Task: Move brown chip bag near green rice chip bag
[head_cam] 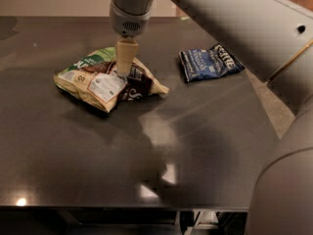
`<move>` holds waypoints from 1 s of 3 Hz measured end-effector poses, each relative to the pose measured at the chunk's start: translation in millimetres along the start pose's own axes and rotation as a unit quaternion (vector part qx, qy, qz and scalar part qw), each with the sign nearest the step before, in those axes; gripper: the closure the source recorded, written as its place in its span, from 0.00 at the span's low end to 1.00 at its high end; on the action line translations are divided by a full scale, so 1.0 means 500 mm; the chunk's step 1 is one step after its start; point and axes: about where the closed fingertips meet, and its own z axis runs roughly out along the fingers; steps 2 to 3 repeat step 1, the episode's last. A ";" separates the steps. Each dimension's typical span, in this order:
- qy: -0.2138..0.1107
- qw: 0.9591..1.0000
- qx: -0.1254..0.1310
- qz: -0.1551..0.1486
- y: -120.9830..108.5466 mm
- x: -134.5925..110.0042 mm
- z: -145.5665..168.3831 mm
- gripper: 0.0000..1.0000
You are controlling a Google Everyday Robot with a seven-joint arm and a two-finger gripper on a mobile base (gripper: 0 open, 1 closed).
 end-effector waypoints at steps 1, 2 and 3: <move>0.000 1.000 0.000 0.000 0.000 0.000 0.000 0.00; 0.000 1.000 0.000 0.000 0.000 0.000 0.000 0.00; 0.000 1.000 0.000 0.000 0.000 0.000 0.000 0.00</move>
Offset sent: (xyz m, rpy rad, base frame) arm 0.0000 0.0000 0.0000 0.0000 0.0000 0.0000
